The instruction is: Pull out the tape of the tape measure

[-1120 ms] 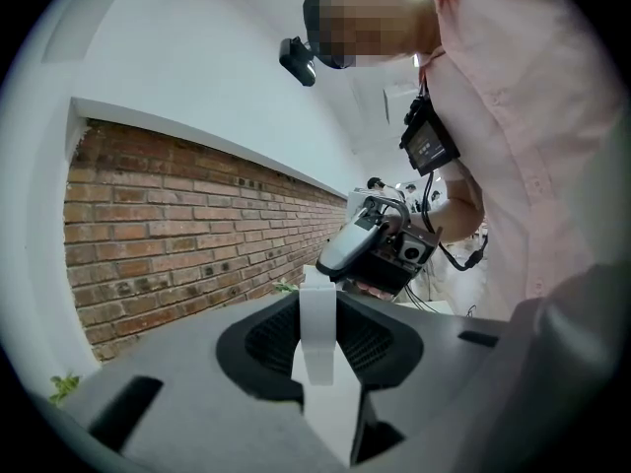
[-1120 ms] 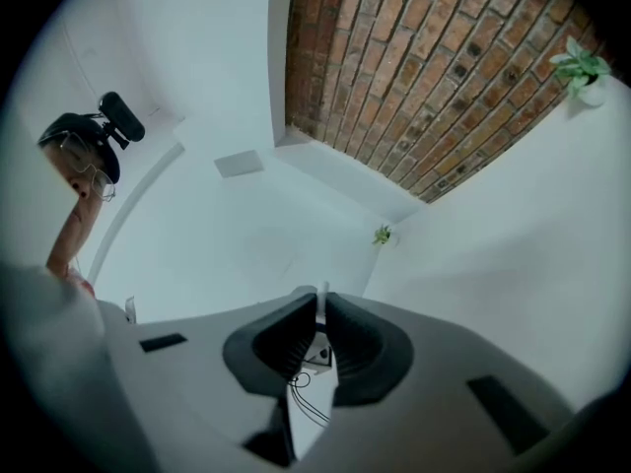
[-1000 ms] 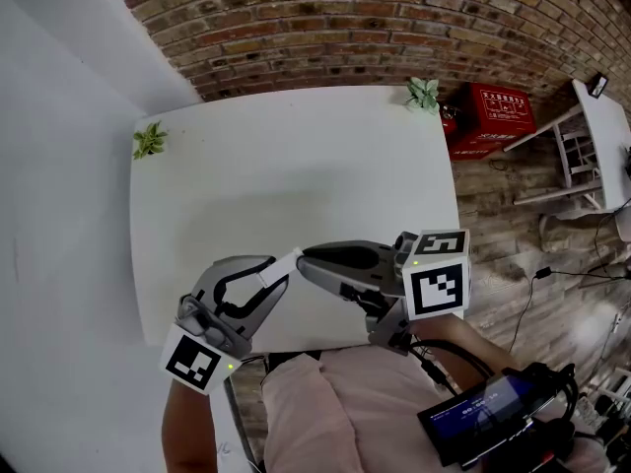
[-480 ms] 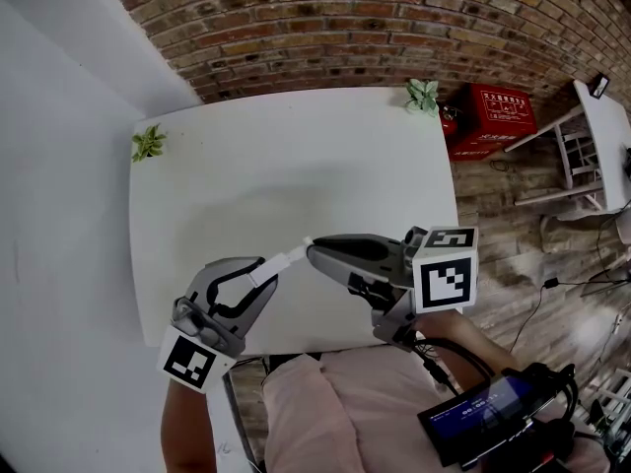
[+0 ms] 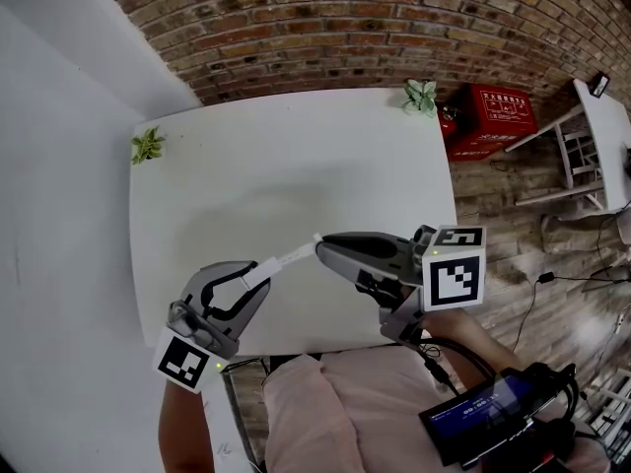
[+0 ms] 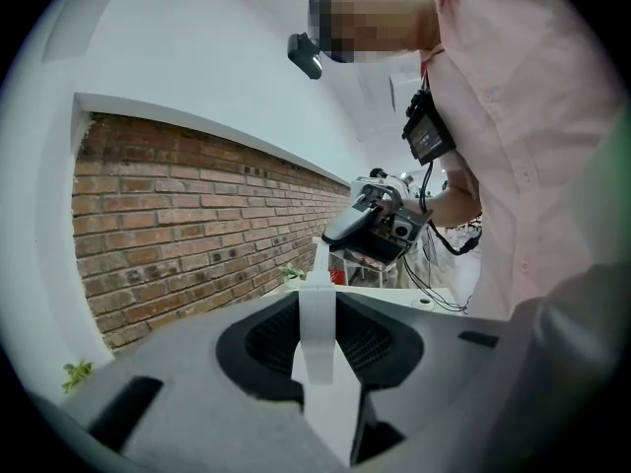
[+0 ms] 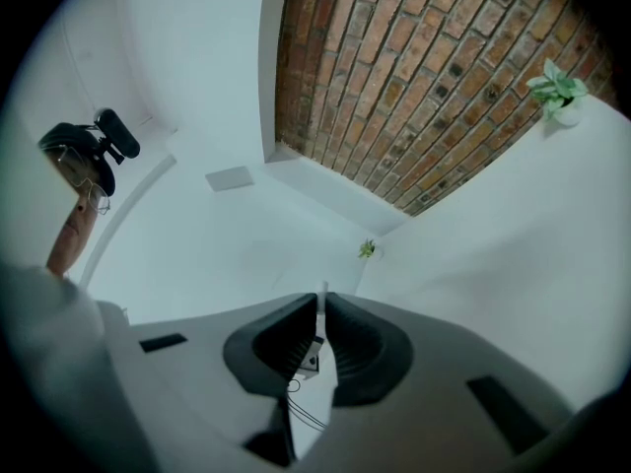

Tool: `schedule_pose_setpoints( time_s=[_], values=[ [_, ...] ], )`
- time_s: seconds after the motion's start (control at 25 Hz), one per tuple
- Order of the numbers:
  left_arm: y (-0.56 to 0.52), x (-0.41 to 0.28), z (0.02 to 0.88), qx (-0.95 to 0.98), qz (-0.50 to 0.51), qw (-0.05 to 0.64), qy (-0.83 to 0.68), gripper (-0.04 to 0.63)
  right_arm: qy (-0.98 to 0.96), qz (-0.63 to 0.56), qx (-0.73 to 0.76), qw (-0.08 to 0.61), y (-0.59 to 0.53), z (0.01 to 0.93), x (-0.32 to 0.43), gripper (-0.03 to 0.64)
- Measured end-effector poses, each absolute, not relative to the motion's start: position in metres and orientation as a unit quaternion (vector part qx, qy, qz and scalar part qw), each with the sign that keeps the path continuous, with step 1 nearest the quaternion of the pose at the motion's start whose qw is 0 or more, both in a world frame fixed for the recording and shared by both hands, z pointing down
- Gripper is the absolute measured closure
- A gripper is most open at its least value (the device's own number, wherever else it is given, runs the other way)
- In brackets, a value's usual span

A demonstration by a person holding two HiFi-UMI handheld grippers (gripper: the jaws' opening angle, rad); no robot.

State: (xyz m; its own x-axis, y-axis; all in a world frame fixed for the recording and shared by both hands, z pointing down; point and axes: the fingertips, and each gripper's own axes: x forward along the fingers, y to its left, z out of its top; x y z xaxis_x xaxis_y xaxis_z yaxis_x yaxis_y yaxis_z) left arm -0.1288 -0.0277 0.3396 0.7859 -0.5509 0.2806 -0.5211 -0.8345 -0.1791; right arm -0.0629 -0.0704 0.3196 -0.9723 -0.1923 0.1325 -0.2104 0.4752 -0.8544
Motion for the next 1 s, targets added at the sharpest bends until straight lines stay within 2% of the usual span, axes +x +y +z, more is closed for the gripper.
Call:
schedule_pose_setpoints(
  time_s=[1.0],
  values=[
    [-0.022, -0.138, 0.347, -0.942, -0.169, 0.049, 0.288, 0.492, -0.867, 0.479, 0.134, 0.000, -0.075, 0.315, -0.045, 0.583]
  ],
)
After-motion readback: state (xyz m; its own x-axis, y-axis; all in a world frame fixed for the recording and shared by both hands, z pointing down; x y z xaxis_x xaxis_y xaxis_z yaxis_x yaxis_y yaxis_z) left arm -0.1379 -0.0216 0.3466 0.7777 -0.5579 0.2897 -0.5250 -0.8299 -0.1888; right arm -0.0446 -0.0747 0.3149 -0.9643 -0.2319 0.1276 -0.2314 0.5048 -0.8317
